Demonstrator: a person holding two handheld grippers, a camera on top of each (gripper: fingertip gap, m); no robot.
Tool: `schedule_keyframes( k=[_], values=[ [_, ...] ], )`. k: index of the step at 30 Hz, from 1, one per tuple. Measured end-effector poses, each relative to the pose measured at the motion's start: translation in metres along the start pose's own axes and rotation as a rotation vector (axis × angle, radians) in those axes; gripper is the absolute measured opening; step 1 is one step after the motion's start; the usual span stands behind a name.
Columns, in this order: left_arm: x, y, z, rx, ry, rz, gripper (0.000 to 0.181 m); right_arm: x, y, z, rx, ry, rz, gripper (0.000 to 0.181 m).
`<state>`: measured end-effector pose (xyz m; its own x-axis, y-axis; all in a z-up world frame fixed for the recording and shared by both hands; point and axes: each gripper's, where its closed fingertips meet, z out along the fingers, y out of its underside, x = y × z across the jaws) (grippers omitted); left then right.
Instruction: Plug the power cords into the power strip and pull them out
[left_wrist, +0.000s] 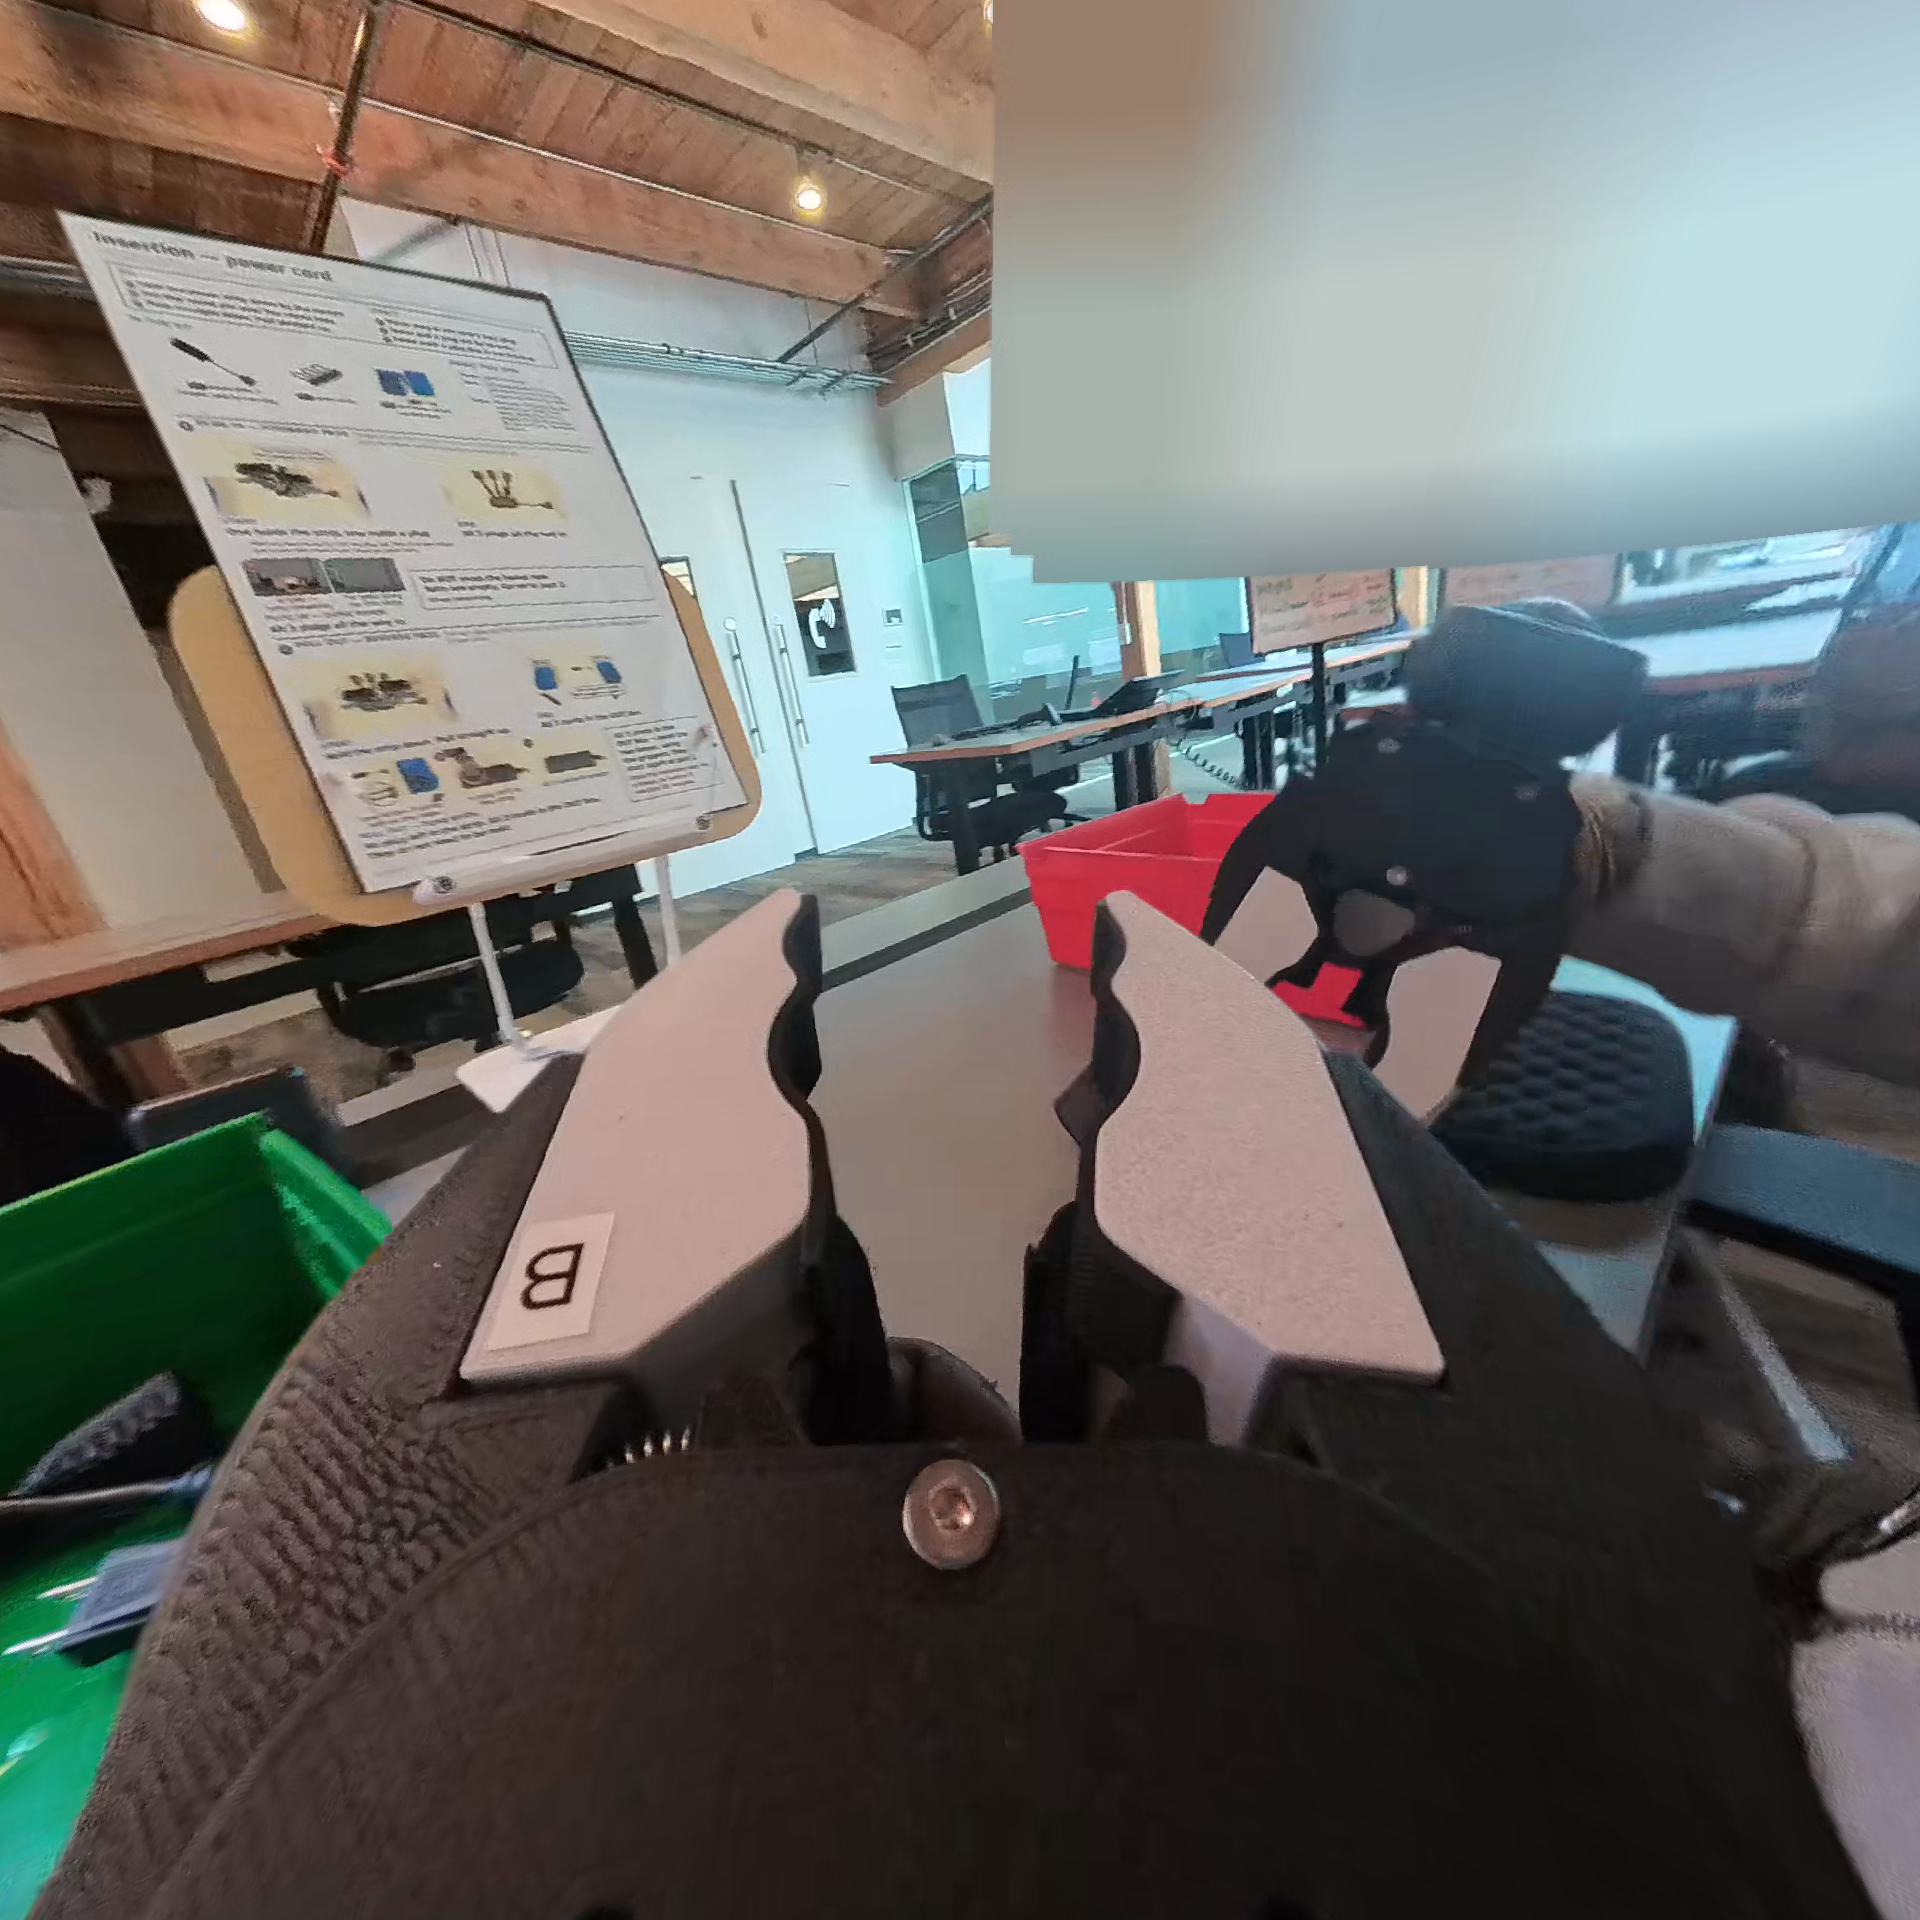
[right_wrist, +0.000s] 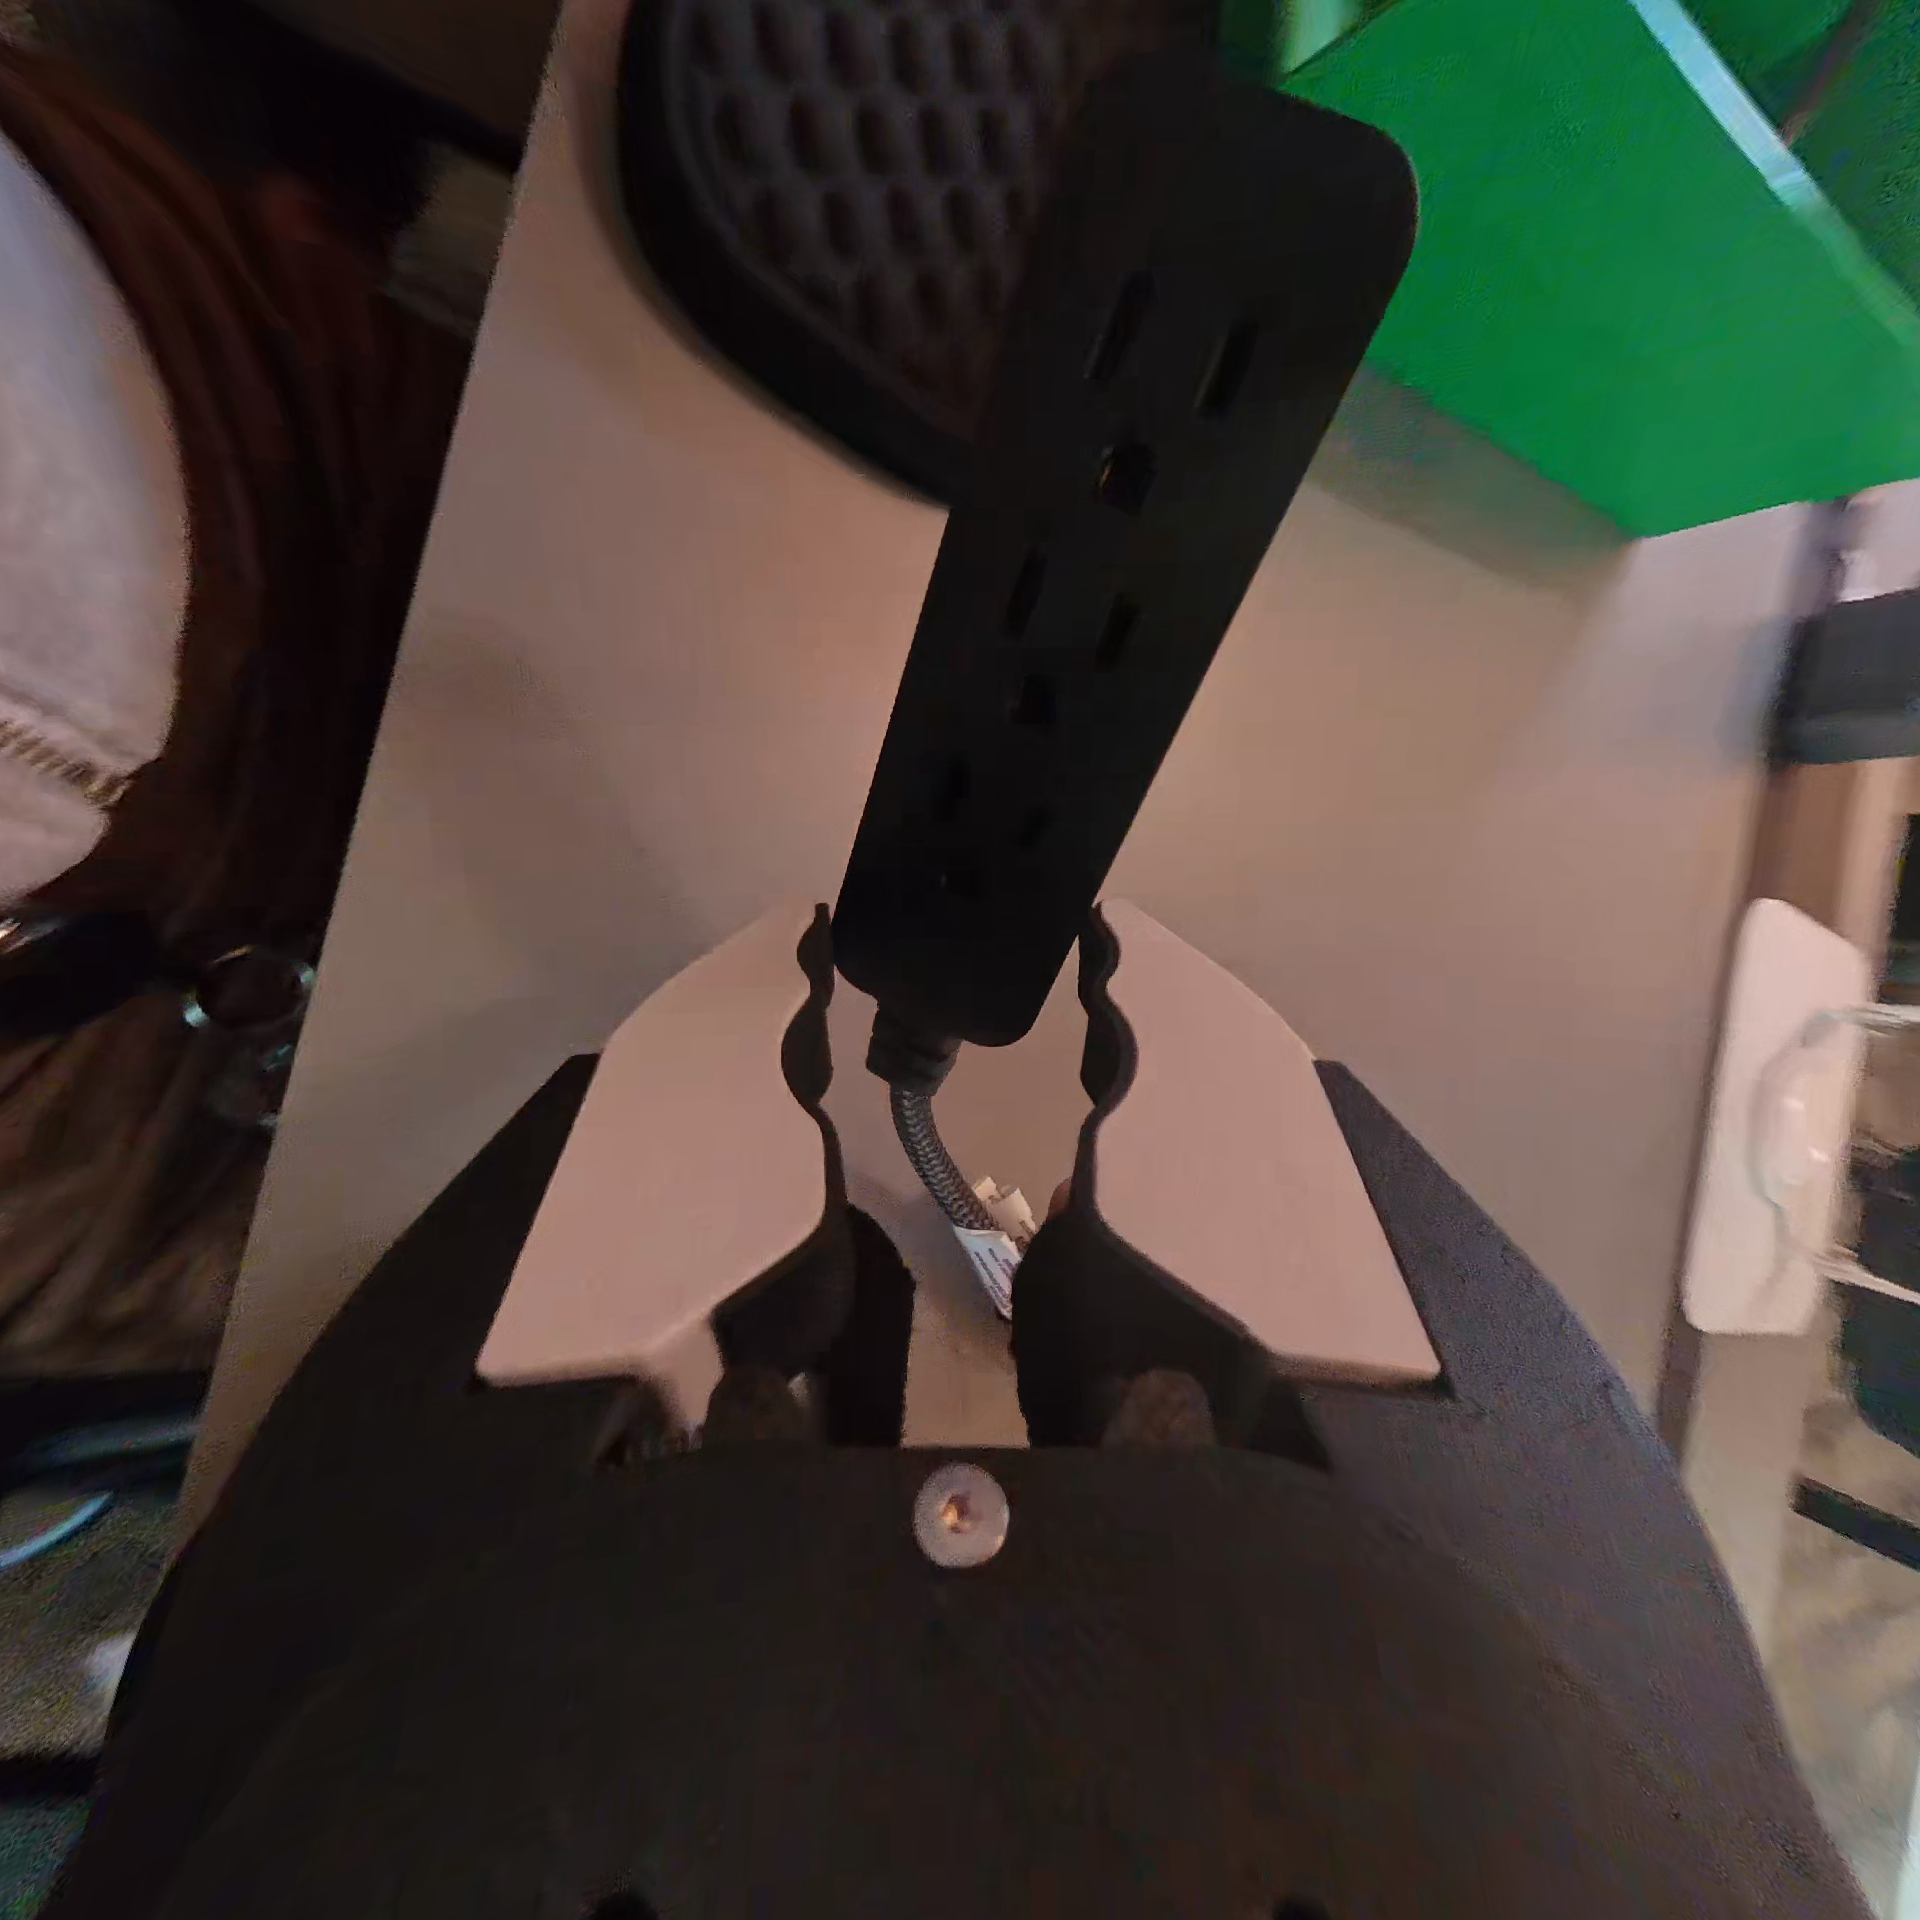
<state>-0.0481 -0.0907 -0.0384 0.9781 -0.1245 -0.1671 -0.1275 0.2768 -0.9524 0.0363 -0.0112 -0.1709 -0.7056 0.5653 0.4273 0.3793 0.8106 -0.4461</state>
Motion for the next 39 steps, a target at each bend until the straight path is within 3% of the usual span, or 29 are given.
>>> schedule_keyframes(
  k=[8, 11, 14, 17, 20, 25, 27, 29, 32, 35, 39],
  values=[
    [-0.009, -0.002, -0.015, 0.003, -0.013, 0.108, 0.049, -0.004, 0.041, 0.027, -0.194, -0.286, 0.004, 0.044],
    [-0.011, -0.004, -0.015, 0.03, -0.021, 0.105, 0.049, 0.002, 0.043, 0.032, -0.172, -0.269, 0.028, 0.043],
    [-0.018, -0.001, -0.015, 0.017, -0.058, 0.126, 0.055, 0.015, 0.04, 0.029, -0.104, -0.151, 0.069, 0.049],
    [-0.026, -0.001, -0.015, 0.03, -0.104, 0.121, 0.061, 0.03, 0.03, 0.011, 0.074, 0.011, 0.184, 0.068],
    [-0.035, -0.007, -0.017, 0.069, -0.149, 0.087, 0.075, 0.048, 0.017, -0.021, 0.358, 0.241, 0.308, 0.095],
    [-0.055, -0.037, -0.029, 0.276, -0.267, 0.001, 0.127, 0.058, 0.008, -0.115, 1.025, 0.667, 0.406, 0.144],
    [-0.058, -0.047, -0.035, 0.353, -0.282, -0.026, 0.137, 0.047, 0.017, -0.14, 1.208, 0.712, 0.471, 0.146],
    [-0.062, -0.048, -0.037, 0.359, -0.303, -0.031, 0.143, 0.037, 0.022, -0.154, 1.272, 0.76, 0.473, 0.146],
    [-0.077, -0.025, -0.033, 0.2, -0.374, -0.025, 0.134, 0.031, 0.027, -0.163, 1.24, 0.884, 0.412, 0.146],
    [-0.094, 0.022, -0.033, -0.12, -0.458, 0.018, 0.109, 0.035, 0.031, -0.153, 1.18, 0.898, 0.418, 0.146],
    [-0.115, 0.067, -0.052, -0.517, -0.605, 0.193, 0.108, 0.035, 0.027, -0.137, 1.07, 0.905, 0.367, 0.145]
  ],
)
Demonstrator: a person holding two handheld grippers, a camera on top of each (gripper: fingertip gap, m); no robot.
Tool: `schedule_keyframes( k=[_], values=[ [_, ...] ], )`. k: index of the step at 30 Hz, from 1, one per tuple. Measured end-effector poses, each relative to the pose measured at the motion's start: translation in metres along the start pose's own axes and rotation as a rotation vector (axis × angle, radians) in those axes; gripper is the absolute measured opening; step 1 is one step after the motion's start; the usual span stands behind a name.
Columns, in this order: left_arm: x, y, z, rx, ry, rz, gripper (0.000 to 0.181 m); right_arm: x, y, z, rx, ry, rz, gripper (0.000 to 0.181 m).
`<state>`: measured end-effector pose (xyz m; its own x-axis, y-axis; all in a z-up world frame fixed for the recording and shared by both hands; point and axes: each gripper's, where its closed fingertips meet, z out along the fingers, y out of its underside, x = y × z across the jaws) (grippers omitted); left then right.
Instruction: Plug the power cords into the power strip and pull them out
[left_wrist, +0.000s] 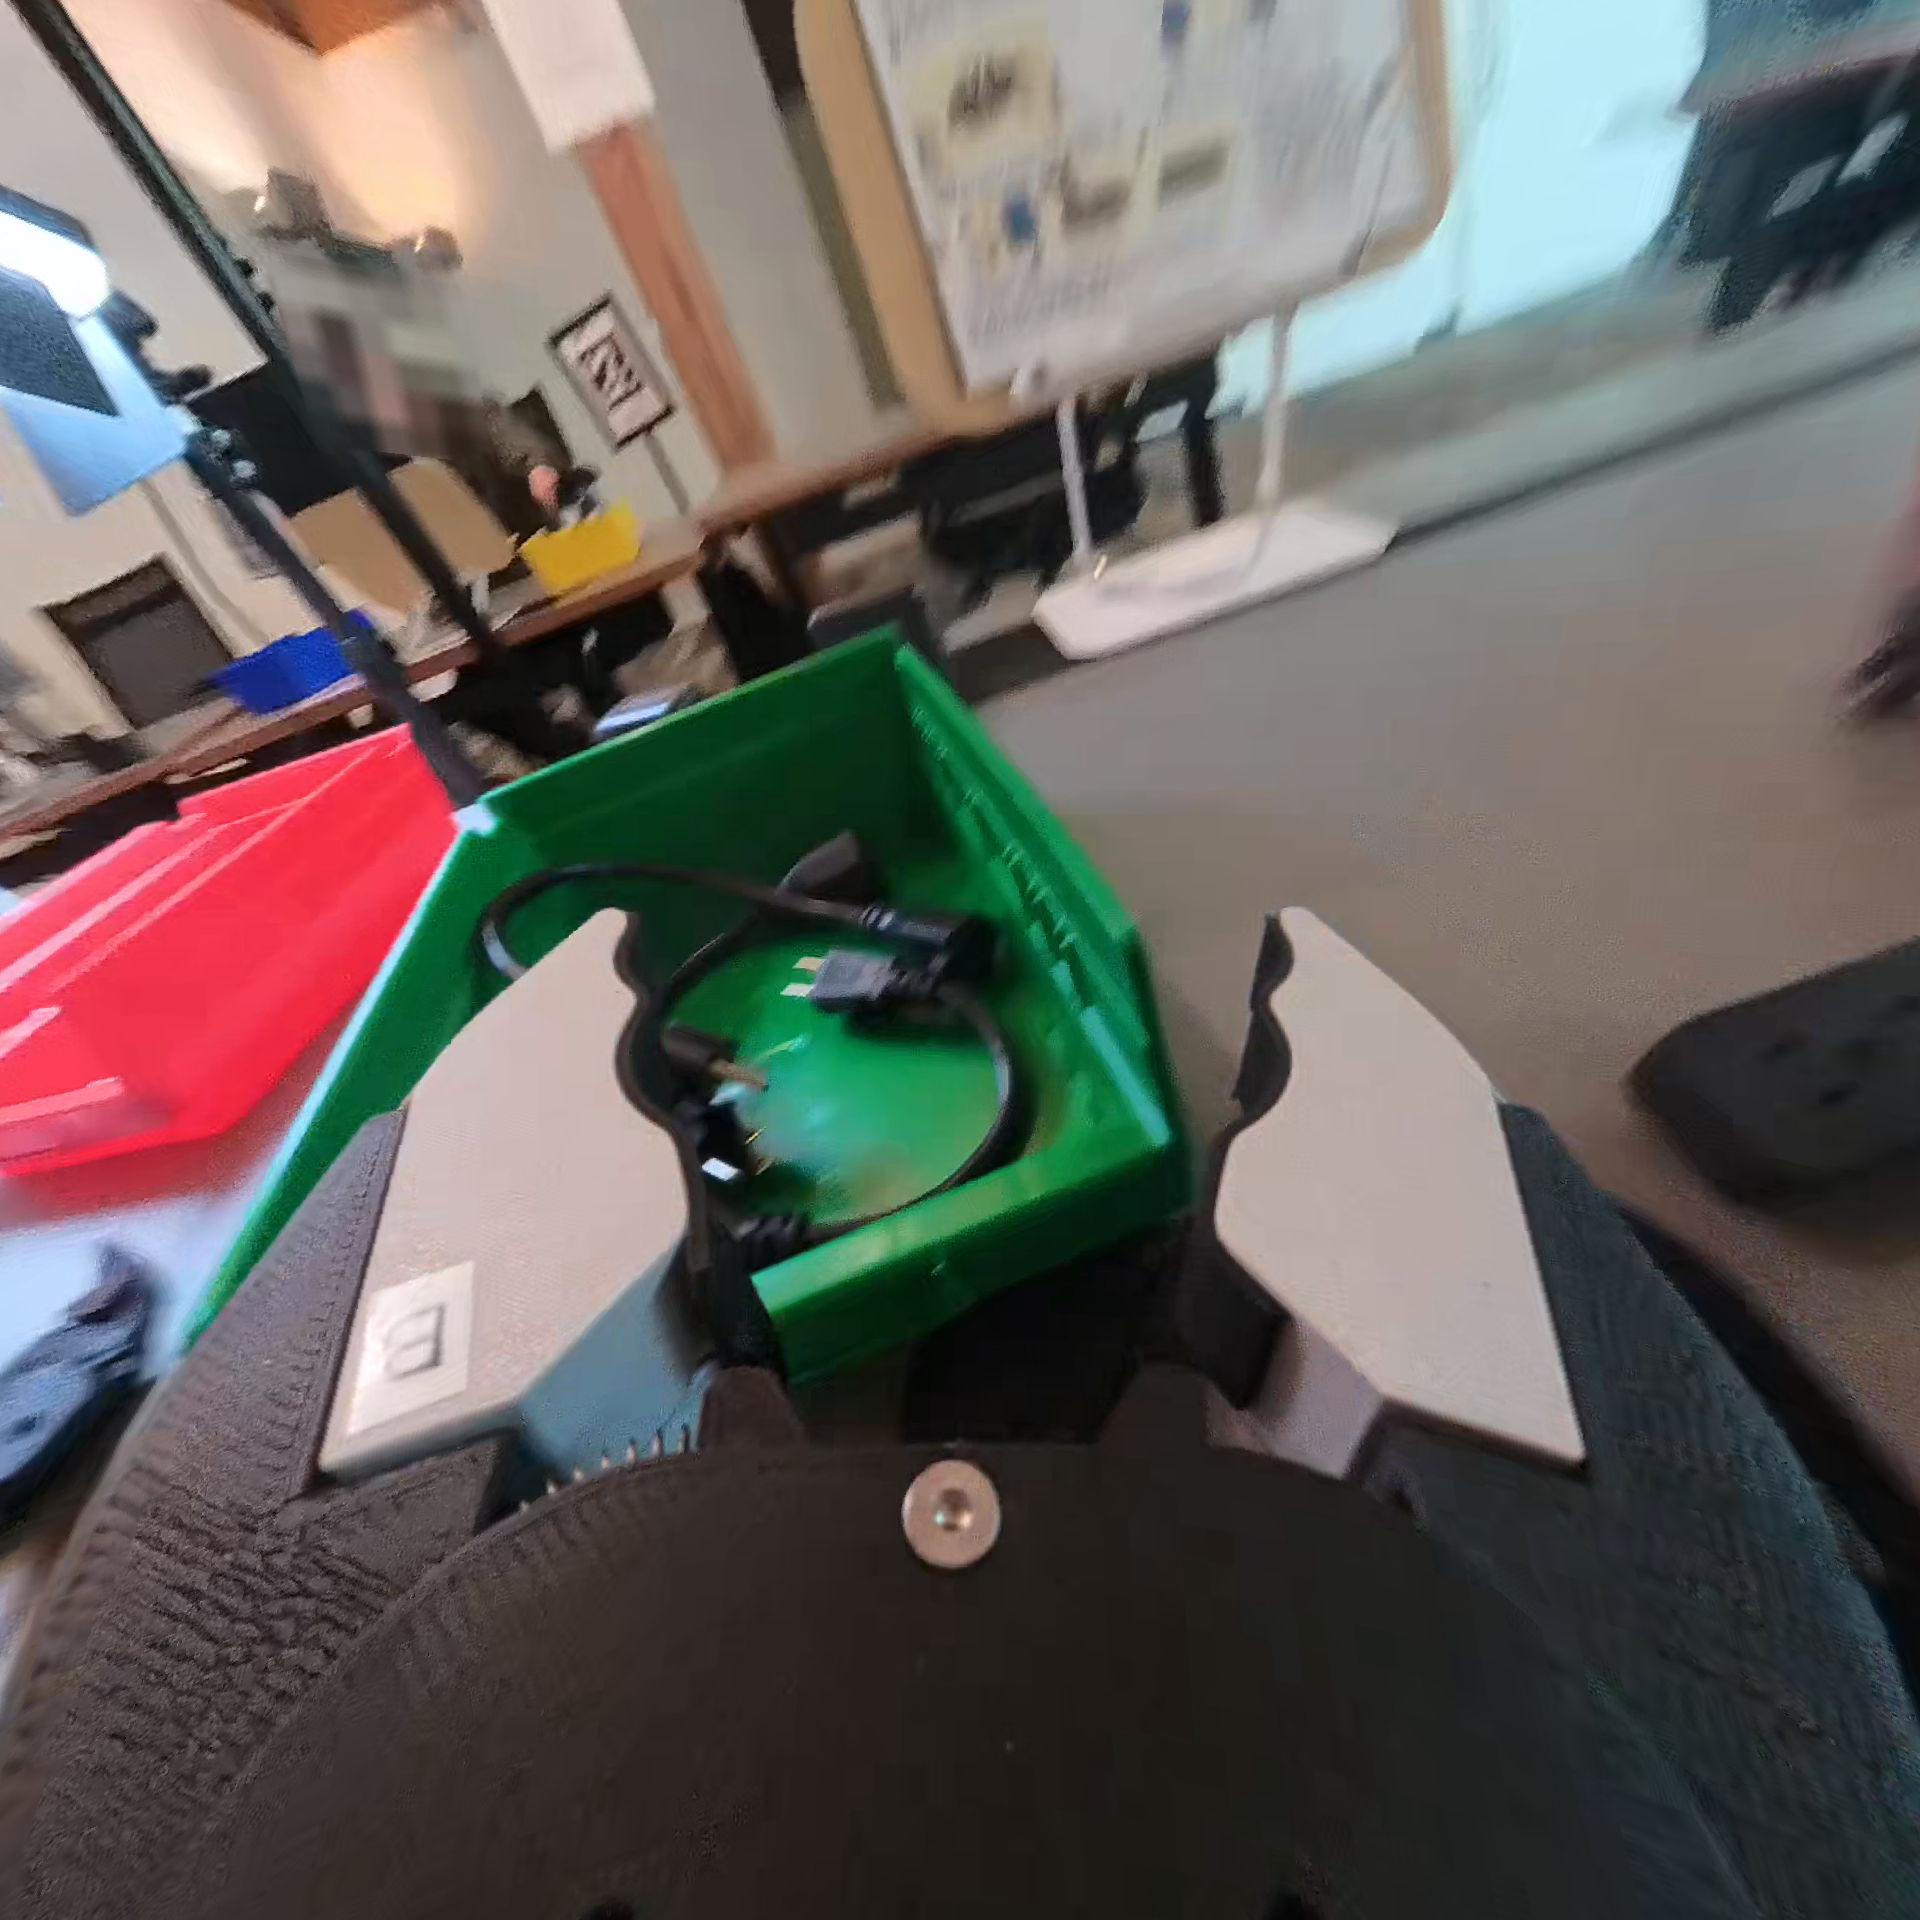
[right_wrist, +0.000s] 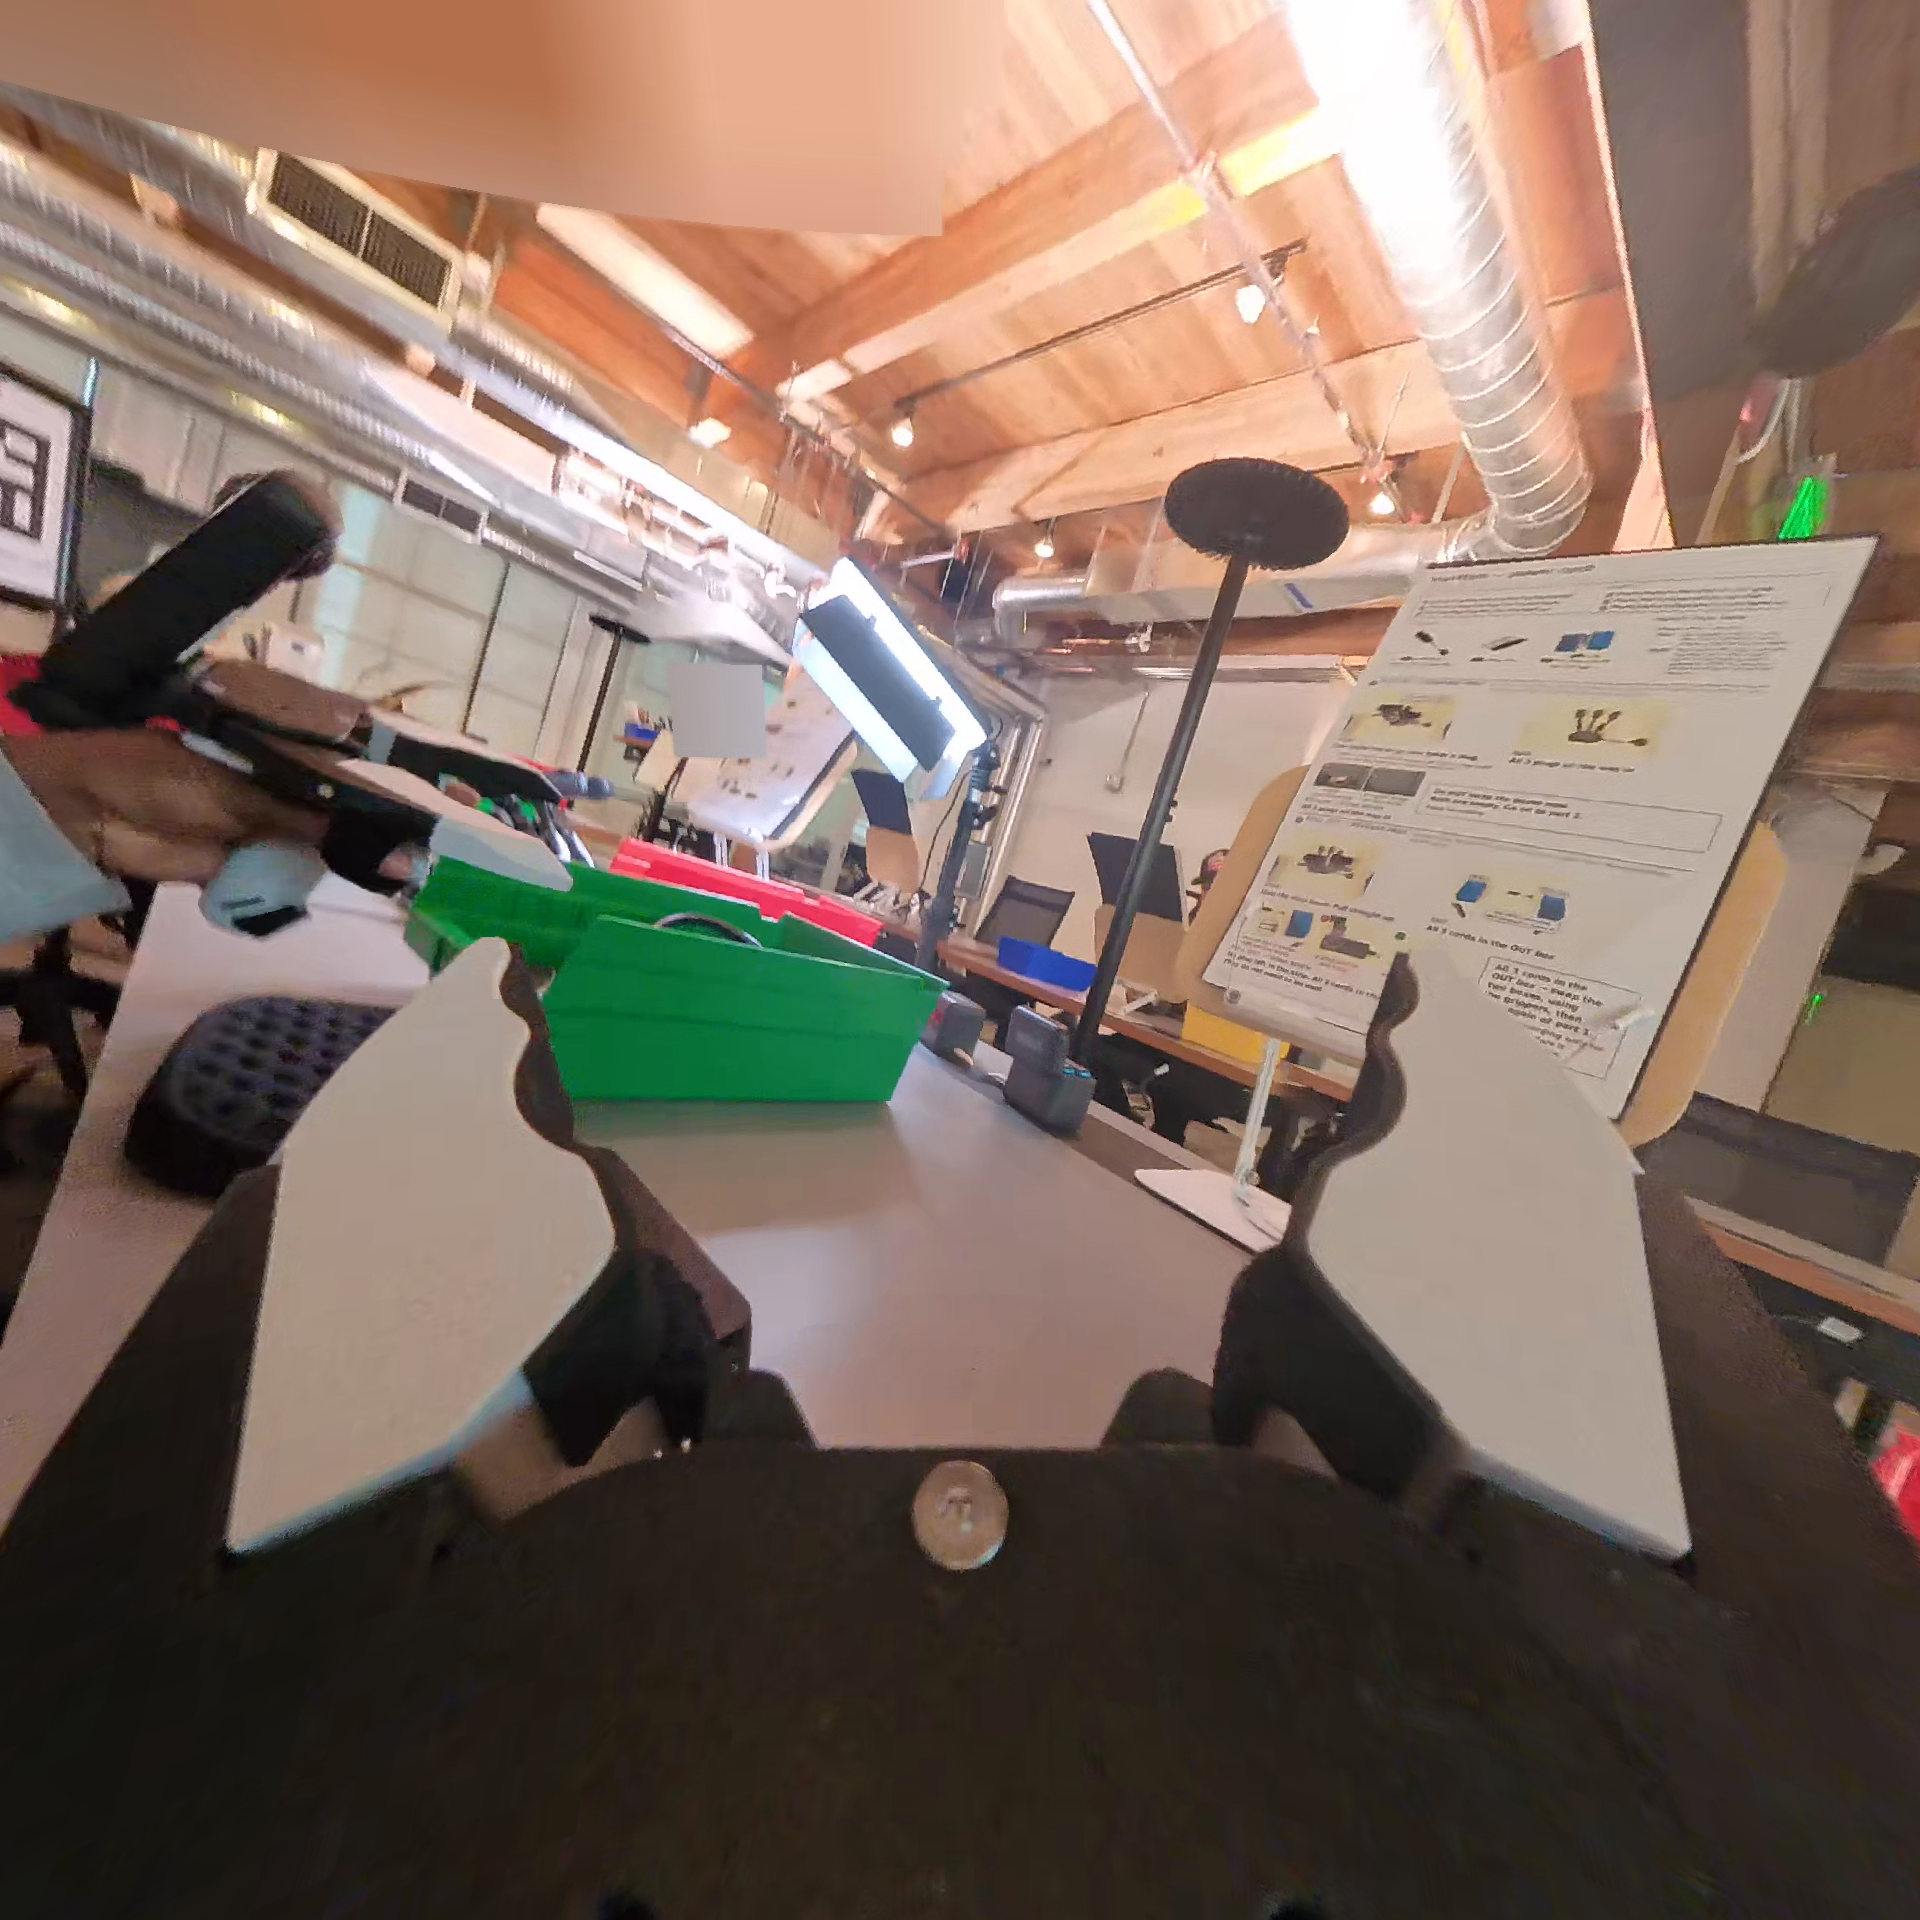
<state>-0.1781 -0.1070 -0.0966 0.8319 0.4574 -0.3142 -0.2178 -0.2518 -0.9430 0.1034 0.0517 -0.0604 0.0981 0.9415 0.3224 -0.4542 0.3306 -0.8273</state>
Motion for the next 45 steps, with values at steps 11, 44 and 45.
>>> schedule_keyframes(
  k=[11, 44, 45],
  values=[
    [0.002, 0.023, 0.004, -0.137, -0.031, 0.142, 0.109, -0.013, 0.025, 0.006, -0.126, -0.062, -0.022, 0.145],
    [-0.117, 0.062, 0.075, -0.645, 0.575, 1.249, 0.073, -0.015, 0.033, 0.008, -0.166, -0.073, -0.041, 0.137],
    [-0.116, 0.066, 0.077, -0.651, 0.611, 1.281, 0.071, -0.015, 0.033, 0.008, -0.165, -0.073, -0.041, 0.137]
  ],
)
